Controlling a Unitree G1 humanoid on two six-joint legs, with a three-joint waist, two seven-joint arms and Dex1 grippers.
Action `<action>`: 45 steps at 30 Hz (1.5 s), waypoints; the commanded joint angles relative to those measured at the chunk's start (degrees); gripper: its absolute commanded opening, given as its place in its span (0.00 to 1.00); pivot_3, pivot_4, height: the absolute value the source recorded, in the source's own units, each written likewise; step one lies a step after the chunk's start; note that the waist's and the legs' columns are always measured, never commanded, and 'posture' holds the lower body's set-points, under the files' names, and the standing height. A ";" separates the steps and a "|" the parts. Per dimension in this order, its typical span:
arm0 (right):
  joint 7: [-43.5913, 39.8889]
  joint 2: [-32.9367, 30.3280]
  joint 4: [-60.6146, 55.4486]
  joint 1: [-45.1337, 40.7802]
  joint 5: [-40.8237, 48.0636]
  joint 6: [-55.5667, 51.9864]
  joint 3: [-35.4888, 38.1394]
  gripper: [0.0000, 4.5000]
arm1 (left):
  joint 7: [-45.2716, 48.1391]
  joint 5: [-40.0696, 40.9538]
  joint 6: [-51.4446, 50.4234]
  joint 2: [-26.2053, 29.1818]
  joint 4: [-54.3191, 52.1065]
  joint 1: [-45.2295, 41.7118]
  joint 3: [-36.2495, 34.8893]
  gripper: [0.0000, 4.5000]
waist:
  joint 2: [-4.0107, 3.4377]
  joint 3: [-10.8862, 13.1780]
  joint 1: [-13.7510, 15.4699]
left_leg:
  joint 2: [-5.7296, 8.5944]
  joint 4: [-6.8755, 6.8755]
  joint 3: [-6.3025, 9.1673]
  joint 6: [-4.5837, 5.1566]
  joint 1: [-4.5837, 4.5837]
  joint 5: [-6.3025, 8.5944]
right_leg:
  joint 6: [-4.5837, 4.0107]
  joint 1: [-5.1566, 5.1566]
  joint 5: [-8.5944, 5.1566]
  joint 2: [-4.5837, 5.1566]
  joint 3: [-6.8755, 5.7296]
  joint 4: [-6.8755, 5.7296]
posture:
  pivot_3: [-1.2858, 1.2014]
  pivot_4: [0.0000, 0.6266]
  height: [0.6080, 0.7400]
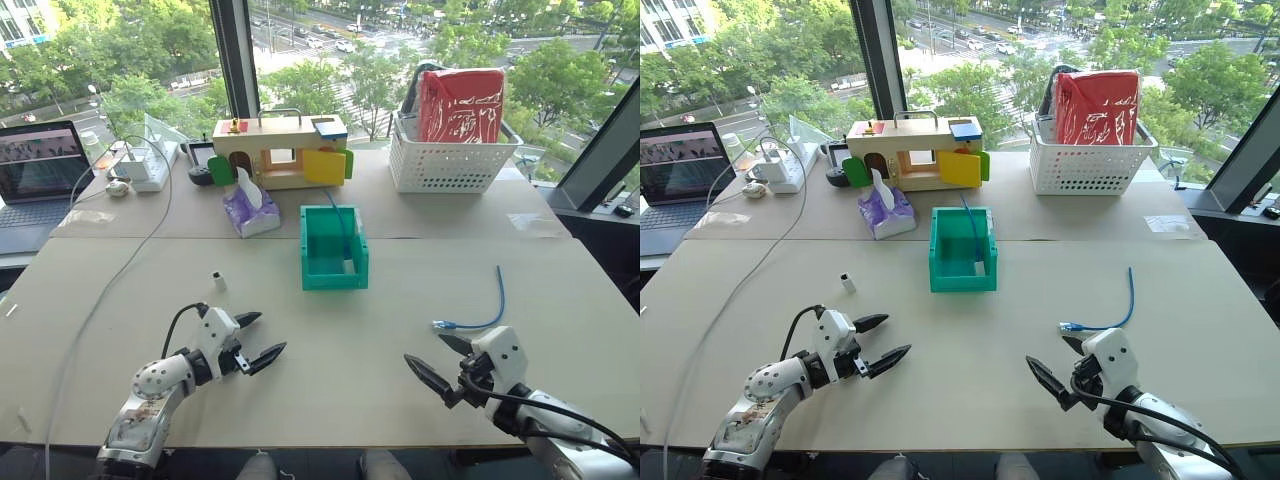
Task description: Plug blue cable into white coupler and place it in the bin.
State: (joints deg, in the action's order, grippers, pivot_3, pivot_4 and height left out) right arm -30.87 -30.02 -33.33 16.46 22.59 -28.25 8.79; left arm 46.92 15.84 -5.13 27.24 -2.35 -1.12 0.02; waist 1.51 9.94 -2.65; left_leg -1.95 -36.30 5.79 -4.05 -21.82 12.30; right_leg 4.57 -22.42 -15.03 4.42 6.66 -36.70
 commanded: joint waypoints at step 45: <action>-28.22 -20.49 42.31 -25.73 -8.09 12.35 -4.55 0.76 | 21.09 19.06 -29.83 14.44 -8.51 -22.81 -0.38 1.00 | 0.18 0.20 -0.10 | 0.03 0.02 0.04 0.05 -0.40 0.03 | 0.10 -0.09 0.08 -0.02 0.00 0.50 | 0.52 0.24 1.00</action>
State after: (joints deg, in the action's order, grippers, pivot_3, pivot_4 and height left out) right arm -58.06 -50.87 7.01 -8.86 14.76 -16.55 4.53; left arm 67.66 33.94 -35.27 40.85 -9.30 -23.47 1.23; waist 1.69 10.13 -2.75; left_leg -1.93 -36.29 5.83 -3.99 -22.20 12.33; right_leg 4.68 -22.48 -14.94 4.40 6.66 -36.19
